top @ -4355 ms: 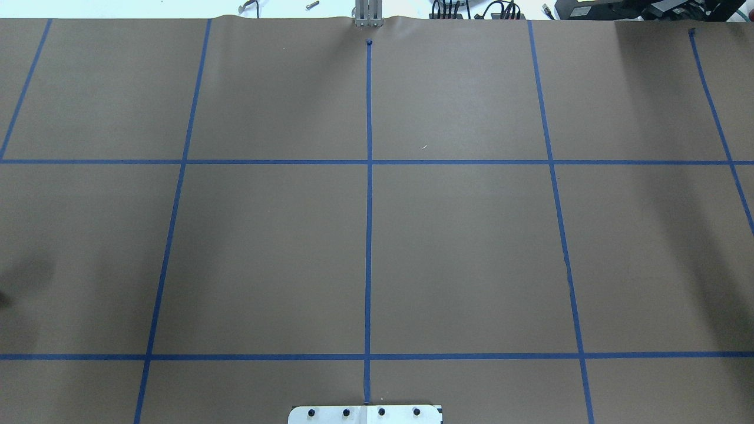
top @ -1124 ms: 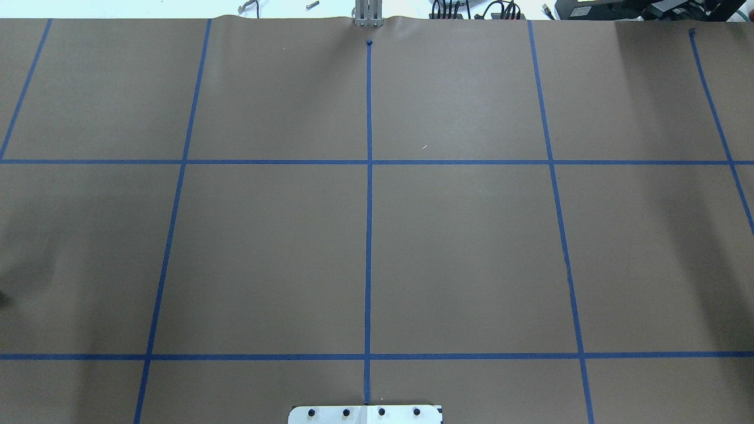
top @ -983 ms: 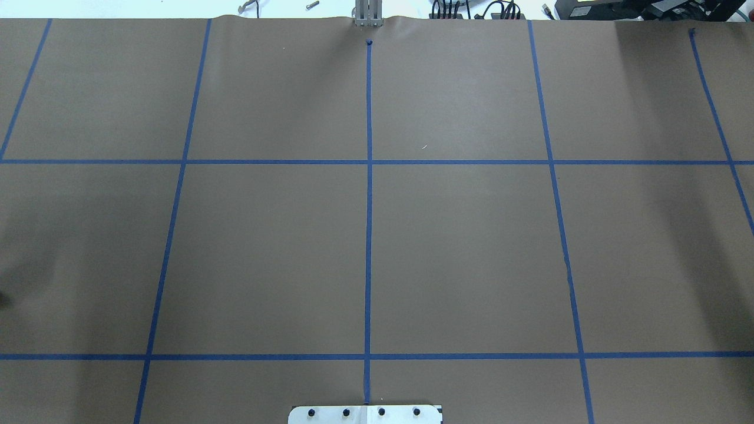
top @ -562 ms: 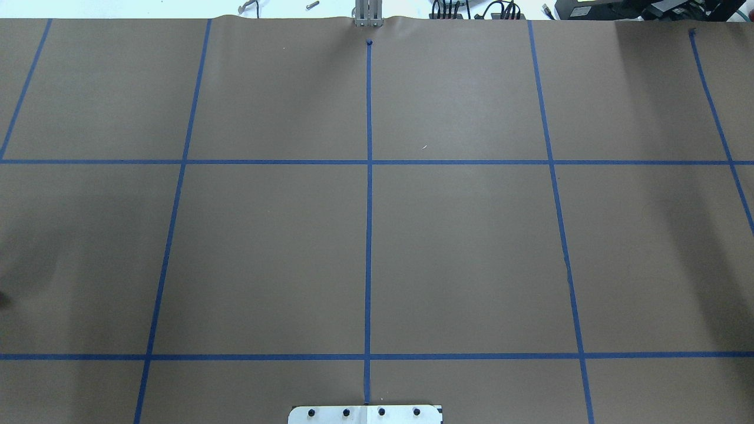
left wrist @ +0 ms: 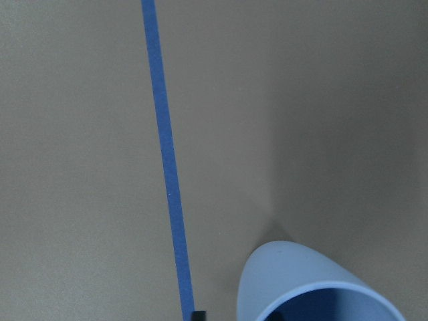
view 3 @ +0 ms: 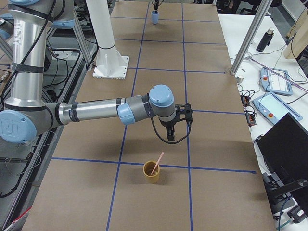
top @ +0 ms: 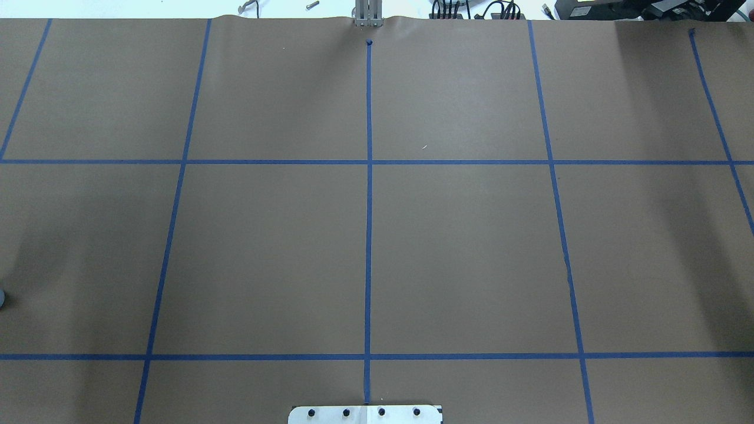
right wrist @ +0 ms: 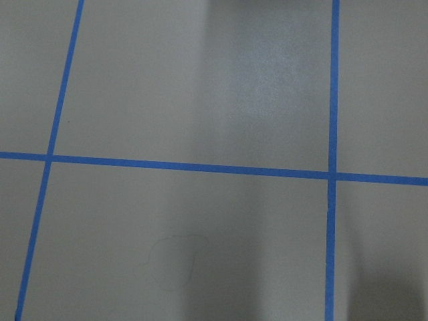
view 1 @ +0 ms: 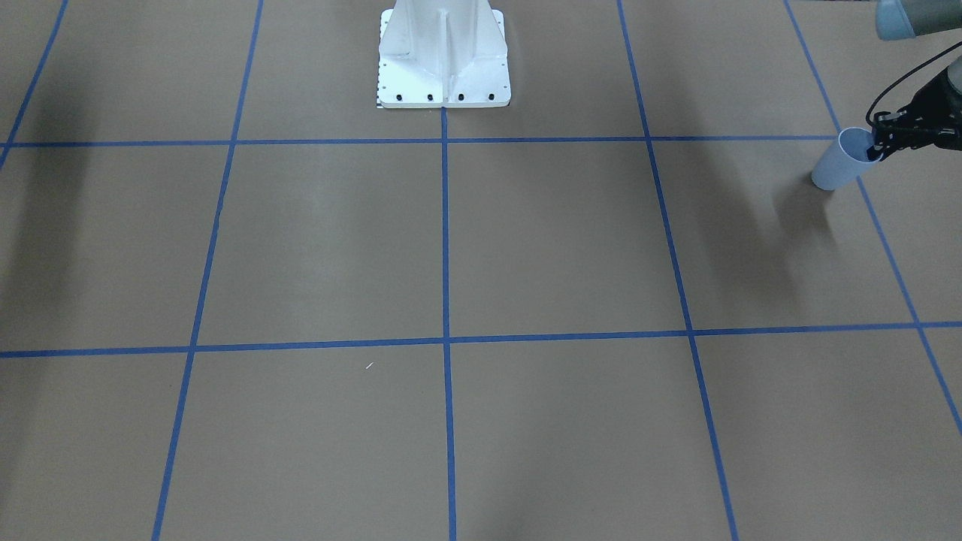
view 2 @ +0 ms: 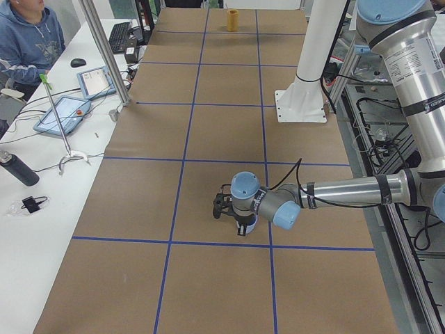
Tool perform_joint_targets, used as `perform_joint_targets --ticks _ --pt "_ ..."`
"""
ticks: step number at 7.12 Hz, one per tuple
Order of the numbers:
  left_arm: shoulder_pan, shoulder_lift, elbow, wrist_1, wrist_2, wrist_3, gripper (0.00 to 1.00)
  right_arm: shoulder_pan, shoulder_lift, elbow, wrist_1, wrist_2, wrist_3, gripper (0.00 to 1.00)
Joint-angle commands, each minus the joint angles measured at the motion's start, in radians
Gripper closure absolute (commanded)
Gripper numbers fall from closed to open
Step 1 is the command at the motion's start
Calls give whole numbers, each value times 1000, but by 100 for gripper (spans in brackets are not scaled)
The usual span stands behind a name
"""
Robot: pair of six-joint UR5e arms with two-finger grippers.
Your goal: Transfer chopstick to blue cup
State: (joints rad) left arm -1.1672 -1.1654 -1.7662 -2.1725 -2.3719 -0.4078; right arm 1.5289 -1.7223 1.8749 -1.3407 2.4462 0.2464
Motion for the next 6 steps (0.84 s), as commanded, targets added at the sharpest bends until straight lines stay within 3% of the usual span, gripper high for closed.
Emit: perform_joint_targets --ticks 1,3,6 --pt "-2 -76 -82 -7 -134 -164 100 -1 1 -2 1 -1 -1 0" --pt "14 -289 -88 20 -156 -447 100 -1 3 0 1 -1 -1 0" --pt "220 -588 -84 66 -91 -867 100 -1 4 0 1 -3 -1 0"
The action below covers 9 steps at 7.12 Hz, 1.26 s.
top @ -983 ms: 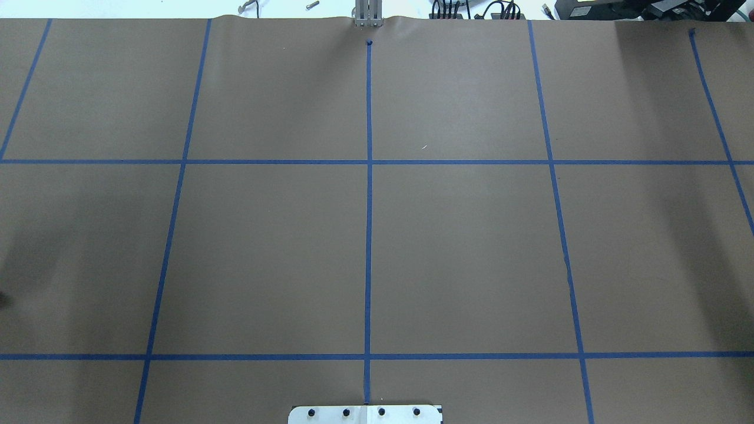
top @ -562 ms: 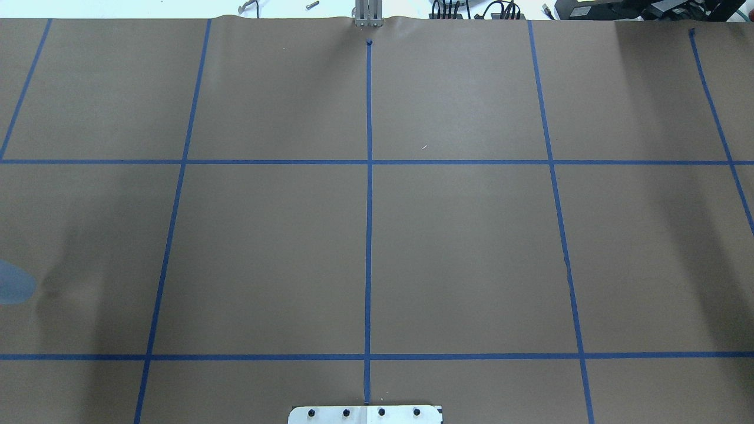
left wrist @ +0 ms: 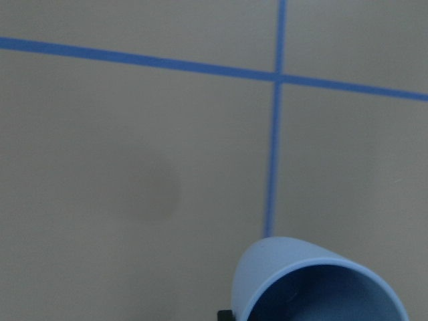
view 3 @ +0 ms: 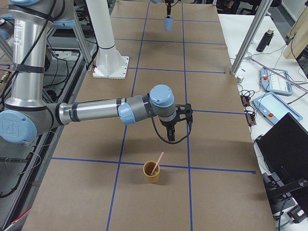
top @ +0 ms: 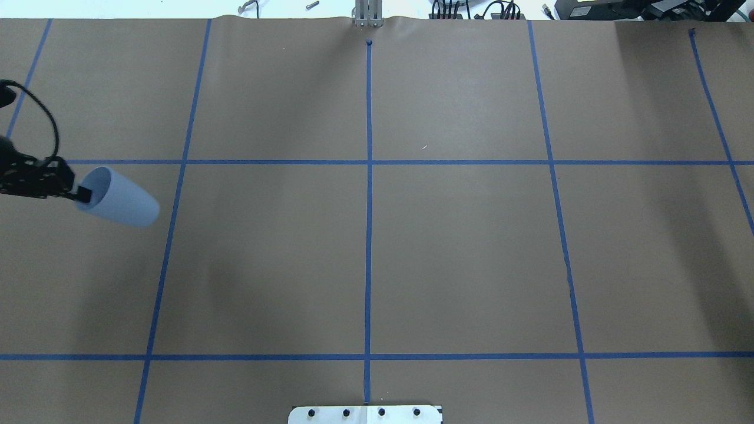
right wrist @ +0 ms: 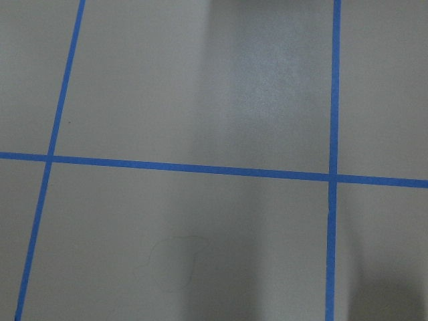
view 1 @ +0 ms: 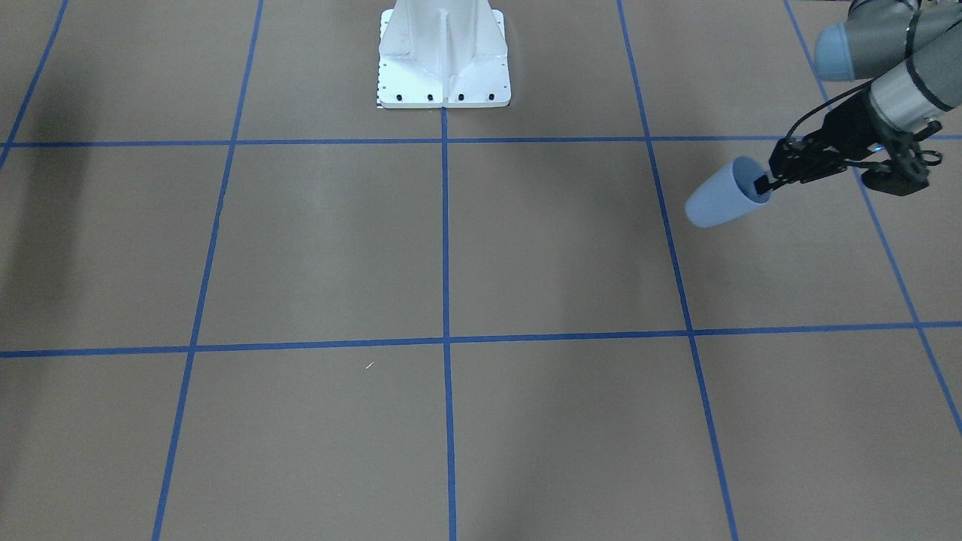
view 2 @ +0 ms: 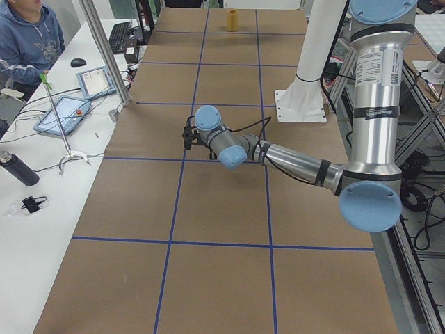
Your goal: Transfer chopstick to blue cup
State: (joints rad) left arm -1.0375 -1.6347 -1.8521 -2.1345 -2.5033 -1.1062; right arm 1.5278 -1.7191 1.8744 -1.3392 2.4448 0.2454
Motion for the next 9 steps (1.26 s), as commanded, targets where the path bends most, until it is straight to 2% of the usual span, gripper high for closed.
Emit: perform_joint_targets --ticks 1,2,3,4,6,8,9 --pt "144 -251 1 136 123 -234 100 0 4 0 0 -1 -2 0" --pt "186 -387 -1 300 197 -271 100 0 7 -1 -2 -4 -2 0" --pt "276 -487 2 455 328 -273 100 0 10 -3 -3 -6 -2 0" --pt "342 -566 52 497 437 -290 100 -2 12 -11 -2 -6 -2 0" --pt "394 -725 239 485 490 -346 100 -9 12 -12 -3 -10 -2 0" --pt "428 -777 307 495 518 -351 100 -12 12 -12 -3 -12 -2 0" --pt "439 -775 309 496 526 -351 100 -15 12 -12 -3 -12 -2 0"
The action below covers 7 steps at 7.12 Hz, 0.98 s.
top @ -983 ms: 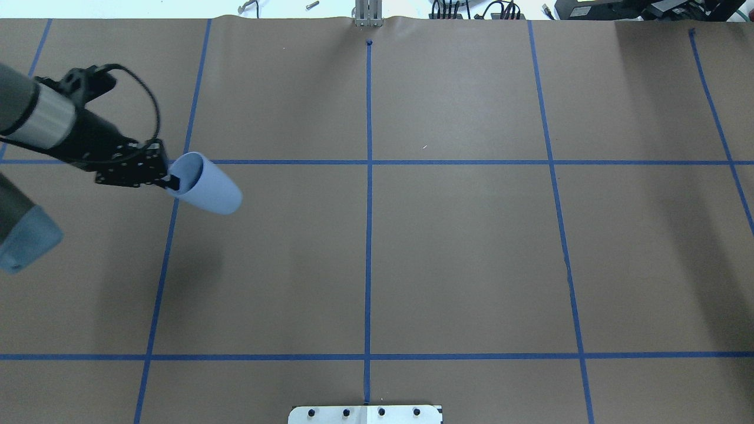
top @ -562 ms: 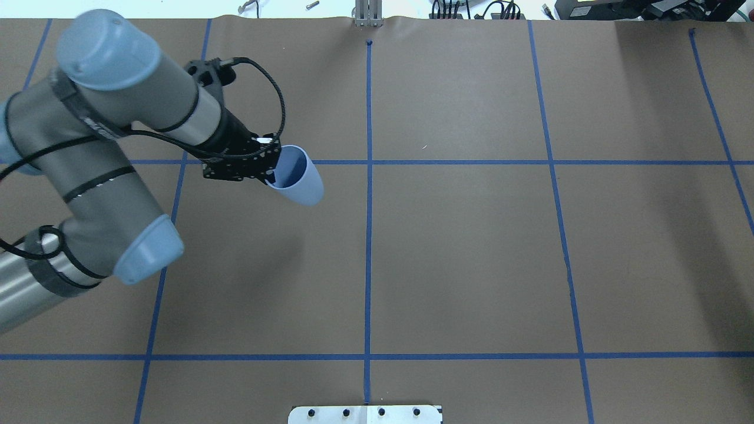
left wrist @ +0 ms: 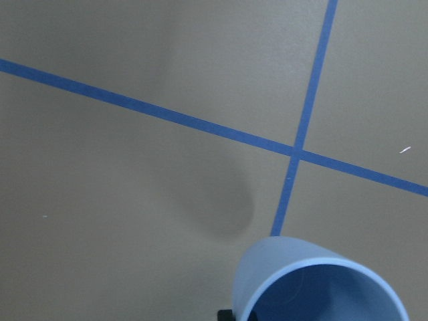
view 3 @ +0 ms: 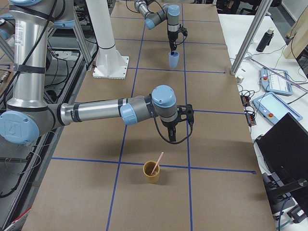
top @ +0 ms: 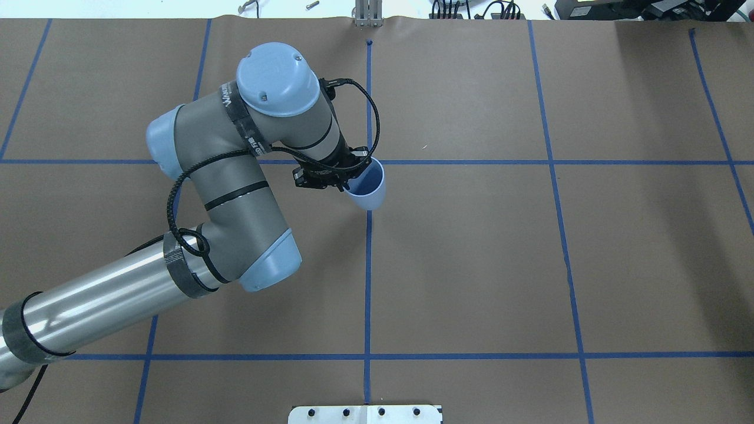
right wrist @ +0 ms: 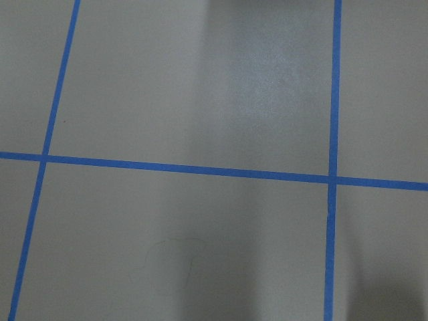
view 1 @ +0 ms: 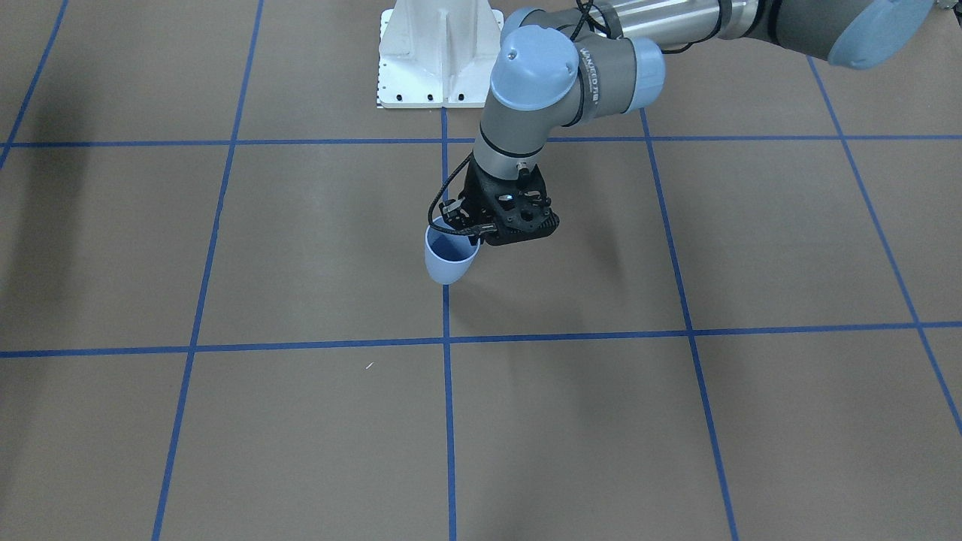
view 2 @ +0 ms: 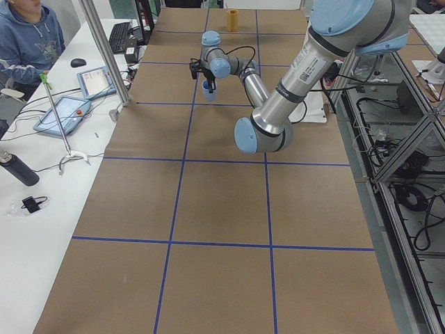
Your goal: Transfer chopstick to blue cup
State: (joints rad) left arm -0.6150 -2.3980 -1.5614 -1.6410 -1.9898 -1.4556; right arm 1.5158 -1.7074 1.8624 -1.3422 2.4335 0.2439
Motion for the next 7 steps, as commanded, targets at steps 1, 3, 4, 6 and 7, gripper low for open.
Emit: perform_joint_targets --ticks 1,3,4,6,7 --pt "24 -9 18 4 14 0 100 -5 0 0 0 -1 0 0" --pt "50 -7 18 4 73 -3 95 -8 0 -14 2 -1 0 0" --pt "58 -9 14 6 86 -5 52 -8 3 -15 0 -4 -2 0" --pt "57 -9 -24 9 85 -25 2 -8 12 -18 -14 -28 -2 0" --pt "55 -7 -66 68 79 -25 2 -11 -3 -19 -15 -68 -6 0"
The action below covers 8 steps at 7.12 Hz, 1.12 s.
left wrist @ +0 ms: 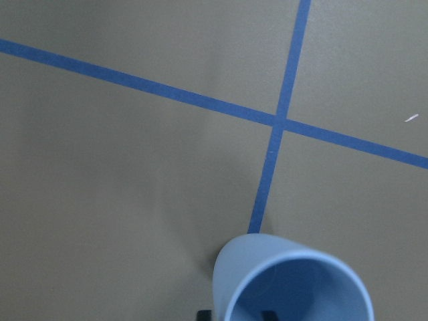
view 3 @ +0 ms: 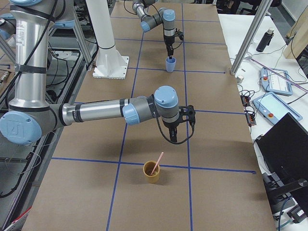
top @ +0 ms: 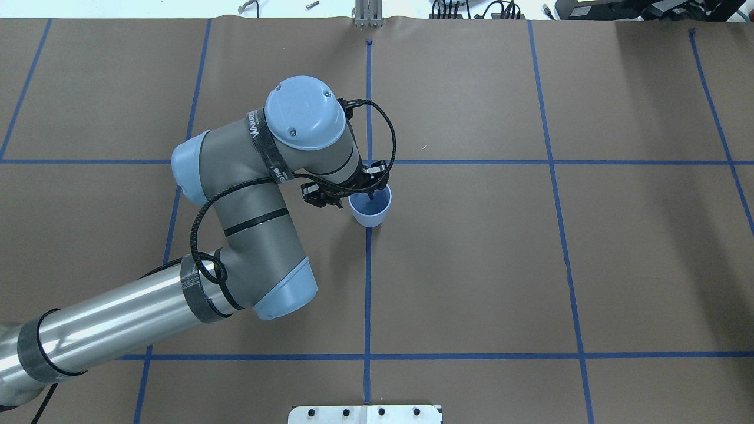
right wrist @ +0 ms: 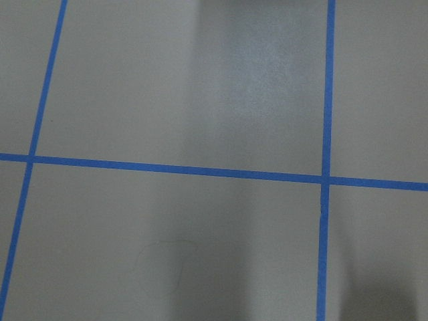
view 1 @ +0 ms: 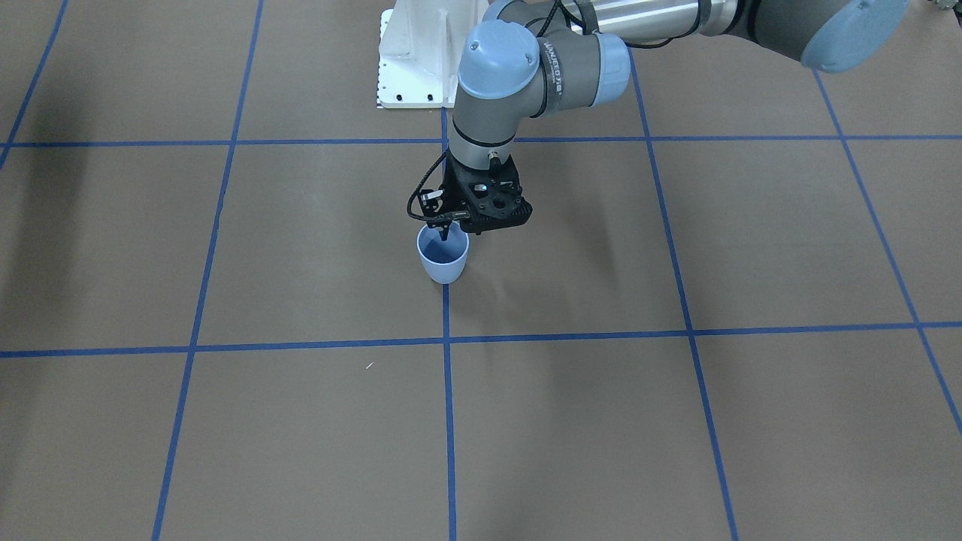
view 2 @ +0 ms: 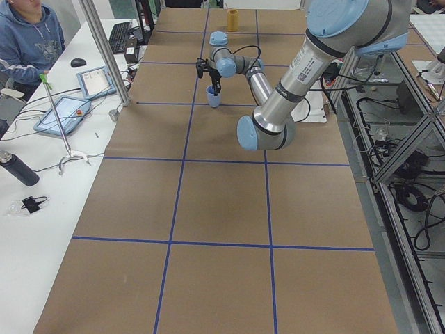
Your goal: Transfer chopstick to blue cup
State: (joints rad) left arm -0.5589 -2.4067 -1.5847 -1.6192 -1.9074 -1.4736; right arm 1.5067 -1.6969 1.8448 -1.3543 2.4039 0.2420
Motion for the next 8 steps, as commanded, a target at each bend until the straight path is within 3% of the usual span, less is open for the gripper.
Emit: perform_joint_targets --ticks 1,3,6,8 --pt "-6 9 -75 74 -4 -7 2 -13 -24 -18 -19 -81 -13 4" --pt "-6 17 -78 74 -1 -7 2 -72 -24 -55 -55 -118 -68 16" --pt "-4 31 -78 70 1 -8 2 -57 26 -32 -170 -138 -102 16" --pt "-4 32 -78 70 1 -10 2 -31 7 -29 -203 -184 -223 16"
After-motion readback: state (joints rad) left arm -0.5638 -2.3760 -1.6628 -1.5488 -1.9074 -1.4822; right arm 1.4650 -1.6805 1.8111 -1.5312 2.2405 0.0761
